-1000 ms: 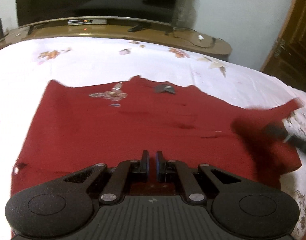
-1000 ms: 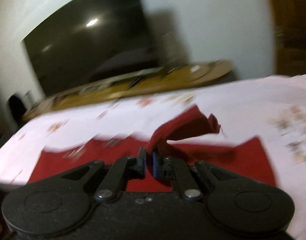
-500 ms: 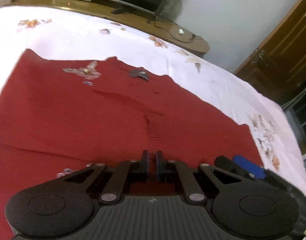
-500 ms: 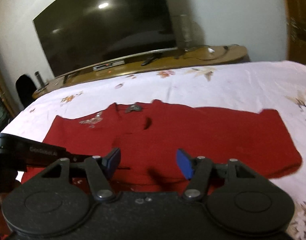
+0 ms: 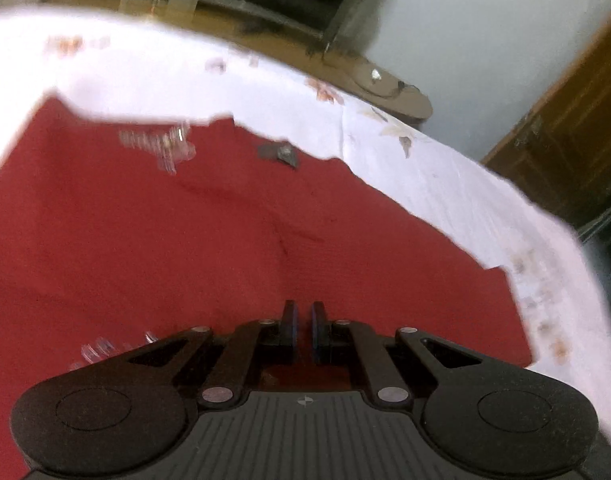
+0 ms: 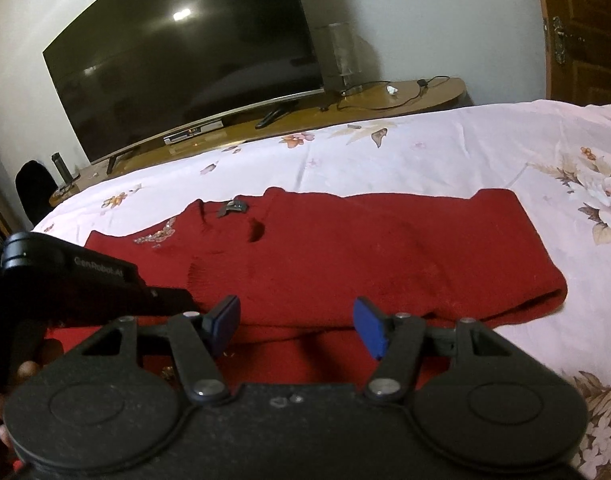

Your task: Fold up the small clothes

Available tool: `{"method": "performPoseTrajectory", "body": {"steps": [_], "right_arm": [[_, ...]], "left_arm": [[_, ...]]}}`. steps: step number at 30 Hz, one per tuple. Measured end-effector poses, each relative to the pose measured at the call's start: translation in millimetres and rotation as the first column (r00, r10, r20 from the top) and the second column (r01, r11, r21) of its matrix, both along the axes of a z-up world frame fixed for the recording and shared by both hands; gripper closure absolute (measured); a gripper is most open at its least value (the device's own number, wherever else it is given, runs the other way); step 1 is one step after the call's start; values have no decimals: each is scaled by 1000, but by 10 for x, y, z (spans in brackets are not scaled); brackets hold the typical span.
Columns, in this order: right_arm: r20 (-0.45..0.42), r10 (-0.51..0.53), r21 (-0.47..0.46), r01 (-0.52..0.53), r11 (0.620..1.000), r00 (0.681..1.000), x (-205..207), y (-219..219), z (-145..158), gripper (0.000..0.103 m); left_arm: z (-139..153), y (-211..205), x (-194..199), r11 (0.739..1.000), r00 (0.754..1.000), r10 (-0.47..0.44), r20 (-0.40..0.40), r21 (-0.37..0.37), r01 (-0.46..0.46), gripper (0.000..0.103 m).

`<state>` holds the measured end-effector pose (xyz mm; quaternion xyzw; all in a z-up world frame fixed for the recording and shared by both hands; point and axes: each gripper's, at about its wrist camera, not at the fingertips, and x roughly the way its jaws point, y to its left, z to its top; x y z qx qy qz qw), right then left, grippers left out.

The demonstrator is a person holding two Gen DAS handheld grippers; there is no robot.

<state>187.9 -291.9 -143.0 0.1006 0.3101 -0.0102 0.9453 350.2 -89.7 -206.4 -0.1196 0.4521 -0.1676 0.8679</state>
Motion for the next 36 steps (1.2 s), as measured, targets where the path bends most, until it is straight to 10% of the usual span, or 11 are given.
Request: {"method": "performPoseTrajectory", "body": {"steps": [6, 15, 17, 18, 19, 20, 24, 30, 32, 34, 36], "right_arm": [[11, 20, -4, -20, 1000, 1000, 11, 46, 18, 41], [6, 38, -3, -38, 999, 999, 41, 108, 10, 41], [8, 43, -6, -43, 999, 999, 44, 124, 16, 41], [8, 45, -7, -45, 999, 999, 46, 131, 20, 41], [9, 46, -6, -46, 999, 999, 45, 133, 22, 41], [9, 47, -4, -47, 999, 999, 47, 139, 25, 41], [11, 45, -18, -44, 999, 999, 40, 156, 26, 42], [20, 33, -18, -33, 999, 999, 0, 115, 41, 42], [23, 24, -18, -24, 1000, 999, -11, 86, 44, 42], [24, 17, -13, -16, 1000, 1000, -21, 52, 45, 42], [25, 10, -12, -10, 1000, 1000, -28, 23, 44, 42]], "left_arm": [[100, -62, -29, 986, 997, -54, 46, 159, 46, 99], [232, 104, -121, 987, 984, -37, 171, 162, 9, 102], [209, 127, -112, 993, 990, -59, 126, 110, 45, 83], [197, 153, -104, 996, 994, -61, 95, 63, 55, 31], [177, 180, -90, 998, 995, -70, 66, -1, 70, 3], [146, 176, -77, 993, 993, -109, 39, -45, 110, 0], [89, -39, -59, 986, 985, -159, 60, 60, 156, 0], [-42, -79, 65, 992, 992, -120, 30, -40, 121, 1], [-75, -79, 61, 991, 994, -109, 20, -78, 110, 20], [-63, -25, 9, 988, 994, -106, -10, -113, 104, 72], [-103, 29, 12, 982, 993, -102, -54, -164, 92, 76]]}}
